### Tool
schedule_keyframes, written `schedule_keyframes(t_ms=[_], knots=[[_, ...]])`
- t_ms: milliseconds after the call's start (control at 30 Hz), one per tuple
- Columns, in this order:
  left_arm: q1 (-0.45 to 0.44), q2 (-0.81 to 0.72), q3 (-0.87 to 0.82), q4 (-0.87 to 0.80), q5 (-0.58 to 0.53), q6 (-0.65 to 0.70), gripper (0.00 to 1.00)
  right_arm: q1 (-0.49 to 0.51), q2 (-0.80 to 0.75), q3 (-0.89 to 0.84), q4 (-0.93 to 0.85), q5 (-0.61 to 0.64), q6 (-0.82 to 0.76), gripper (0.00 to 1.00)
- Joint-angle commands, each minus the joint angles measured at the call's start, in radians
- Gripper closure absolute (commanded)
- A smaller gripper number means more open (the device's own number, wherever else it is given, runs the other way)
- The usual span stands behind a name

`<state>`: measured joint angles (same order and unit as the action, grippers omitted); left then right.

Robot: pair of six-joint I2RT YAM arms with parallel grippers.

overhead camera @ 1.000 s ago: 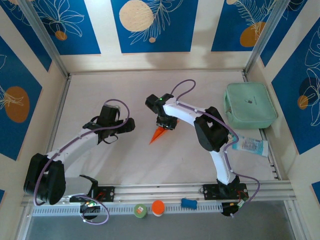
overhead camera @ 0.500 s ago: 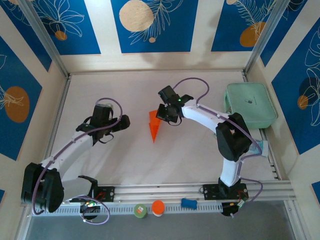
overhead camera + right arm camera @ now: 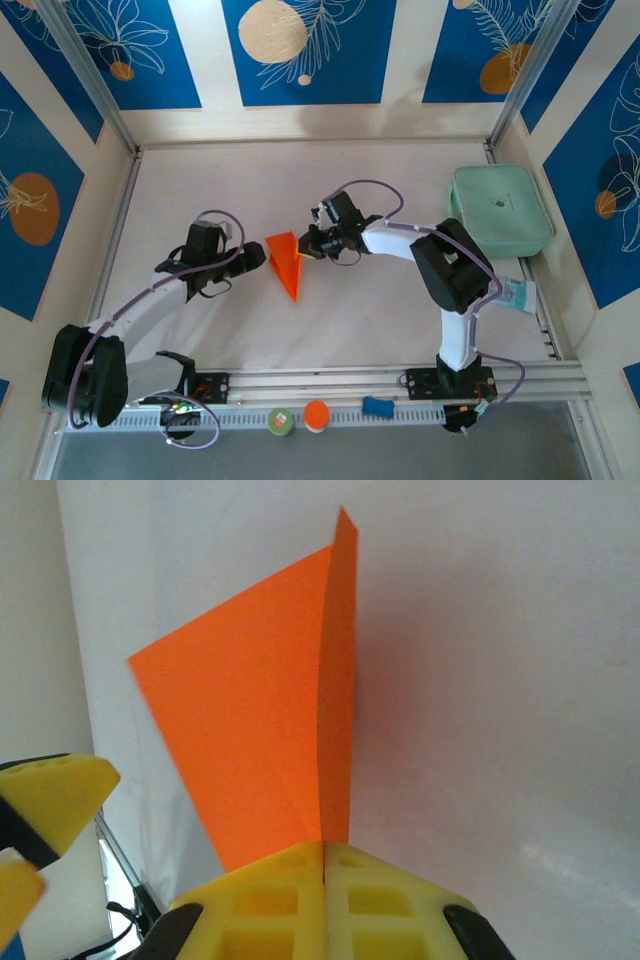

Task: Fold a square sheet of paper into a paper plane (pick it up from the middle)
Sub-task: Move the paper plane to the top-center of the table.

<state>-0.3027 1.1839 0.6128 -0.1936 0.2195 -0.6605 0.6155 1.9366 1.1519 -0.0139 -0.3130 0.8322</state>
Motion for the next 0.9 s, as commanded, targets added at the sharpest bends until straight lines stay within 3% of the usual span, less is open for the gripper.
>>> schedule_keyframes(t_ms=[0, 233, 567, 867], knots=[[0.010, 0.024, -0.017, 0.081, 0.112, -0.037, 0.15, -0.015, 0.015, -0.034, 0.065, -0.060, 0.004, 1.00], [0.004, 0.095, -0.062, 0.220, 0.221, -0.107, 0.32, -0.025, 0.029, -0.055, 0.031, -0.032, -0.017, 0.91], [-0.015, 0.234, -0.060, 0.376, 0.322, -0.183, 0.57, -0.036, 0.056, -0.052, -0.003, -0.018, -0.015, 0.92], [-0.031, 0.376, -0.025, 0.503, 0.393, -0.227, 0.67, -0.038, 0.059, -0.046, -0.027, -0.011, -0.017, 0.95]])
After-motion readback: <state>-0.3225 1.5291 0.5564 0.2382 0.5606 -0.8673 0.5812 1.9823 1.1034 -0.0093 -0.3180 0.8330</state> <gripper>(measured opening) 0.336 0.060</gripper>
